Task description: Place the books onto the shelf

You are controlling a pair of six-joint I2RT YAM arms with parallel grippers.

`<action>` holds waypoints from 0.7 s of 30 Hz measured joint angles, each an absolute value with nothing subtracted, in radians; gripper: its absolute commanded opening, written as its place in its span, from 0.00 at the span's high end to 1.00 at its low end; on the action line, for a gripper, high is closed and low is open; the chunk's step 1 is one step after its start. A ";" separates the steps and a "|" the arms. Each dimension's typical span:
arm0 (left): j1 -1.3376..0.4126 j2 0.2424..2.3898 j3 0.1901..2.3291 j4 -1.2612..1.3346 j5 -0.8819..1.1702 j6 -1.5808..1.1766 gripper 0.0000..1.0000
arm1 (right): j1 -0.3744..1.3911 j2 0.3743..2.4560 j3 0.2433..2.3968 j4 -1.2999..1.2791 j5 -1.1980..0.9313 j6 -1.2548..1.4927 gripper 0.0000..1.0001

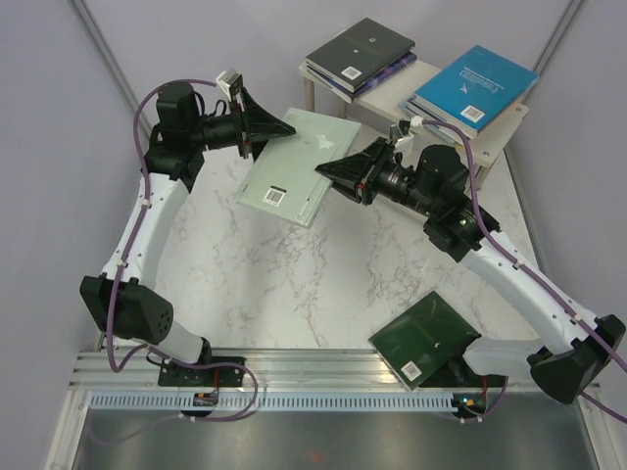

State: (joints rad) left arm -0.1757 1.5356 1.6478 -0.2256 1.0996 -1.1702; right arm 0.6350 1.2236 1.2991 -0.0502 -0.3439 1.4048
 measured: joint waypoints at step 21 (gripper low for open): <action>0.076 1.269 1.576 -0.444 0.867 -1.081 0.01 | 0.614 1.321 1.456 -0.265 -0.102 1.364 1.00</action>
